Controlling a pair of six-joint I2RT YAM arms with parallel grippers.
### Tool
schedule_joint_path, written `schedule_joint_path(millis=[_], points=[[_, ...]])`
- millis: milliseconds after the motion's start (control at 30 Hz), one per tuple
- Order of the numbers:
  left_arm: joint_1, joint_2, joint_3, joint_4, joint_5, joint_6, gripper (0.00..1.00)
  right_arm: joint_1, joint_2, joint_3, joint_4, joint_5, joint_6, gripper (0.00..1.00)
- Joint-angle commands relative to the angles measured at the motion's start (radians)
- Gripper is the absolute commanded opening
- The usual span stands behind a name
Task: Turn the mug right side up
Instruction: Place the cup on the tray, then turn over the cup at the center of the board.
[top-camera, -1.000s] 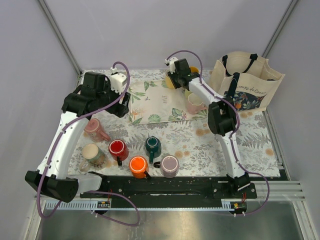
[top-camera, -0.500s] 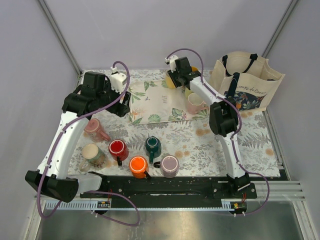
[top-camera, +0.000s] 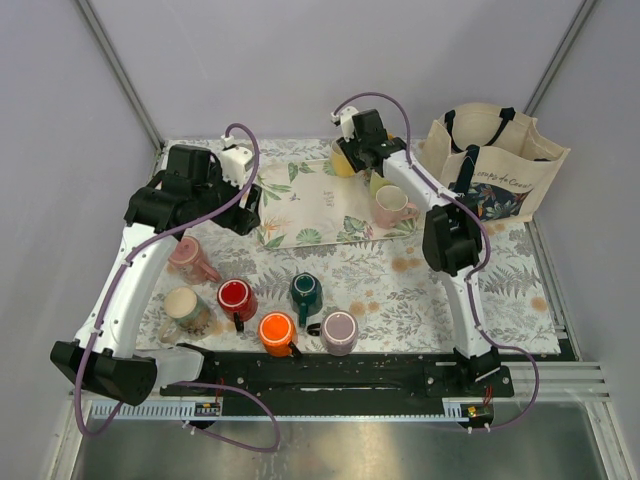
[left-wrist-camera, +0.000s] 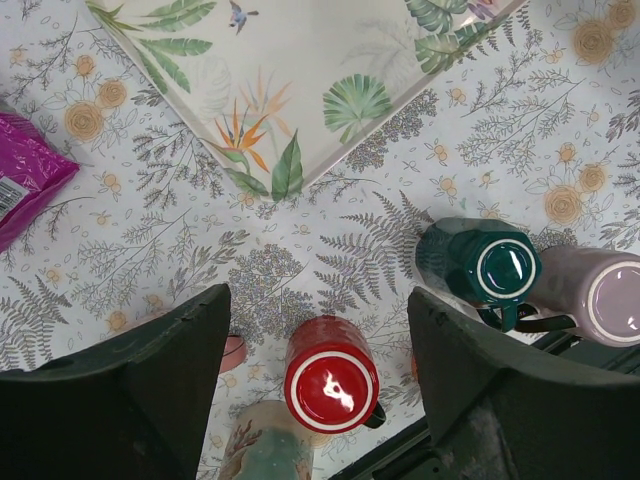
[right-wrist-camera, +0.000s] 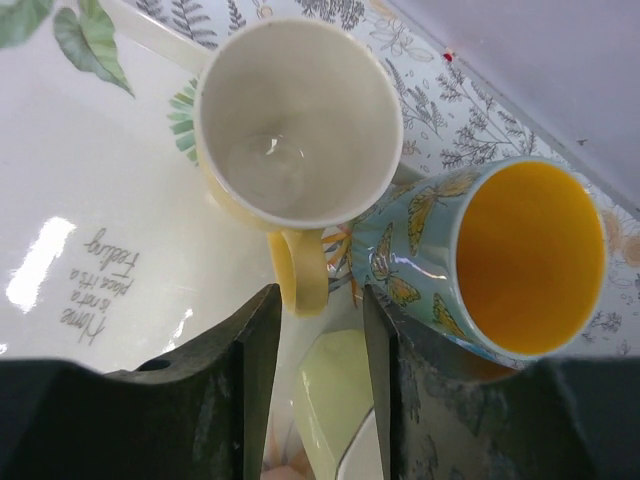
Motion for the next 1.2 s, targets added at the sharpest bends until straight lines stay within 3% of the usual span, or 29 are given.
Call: schedule_joint_path(millis=[0,167,300,433,567,733,900,1167], points=[[0.006,-0.03,-0.003,0.047,0.025,-0.011,0.75,0.001,-0.169,0.012,-0.018,-0.075,0.041,0.48],[0.005,-0.045,-0.05,0.056,0.038,0.002,0.8,0.001,-0.313,-0.084,-0.044,-0.139,0.131,0.52],[0.002,-0.071,-0.105,0.052,0.075,0.034,0.81,0.01,-0.485,-0.254,-0.059,-0.249,0.197,0.56],[-0.007,-0.09,-0.126,0.0,0.207,0.11,0.81,0.048,-0.72,-0.587,-0.017,-0.352,0.11,0.6],[-0.049,-0.088,-0.136,-0.02,0.301,0.135,0.81,0.067,-1.002,-1.013,0.039,-0.35,0.05,0.66],[-0.188,-0.038,-0.155,-0.02,0.295,0.233,0.8,0.062,-1.252,-1.293,-0.038,-0.279,0.052,0.73],[-0.384,0.037,-0.152,0.021,0.27,0.34,0.81,0.027,-1.36,-1.333,-0.052,-0.181,0.075,0.82],[-0.627,0.209,-0.089,0.042,0.265,0.577,0.84,-0.151,-1.334,-1.255,-0.007,-0.167,0.165,0.9]])
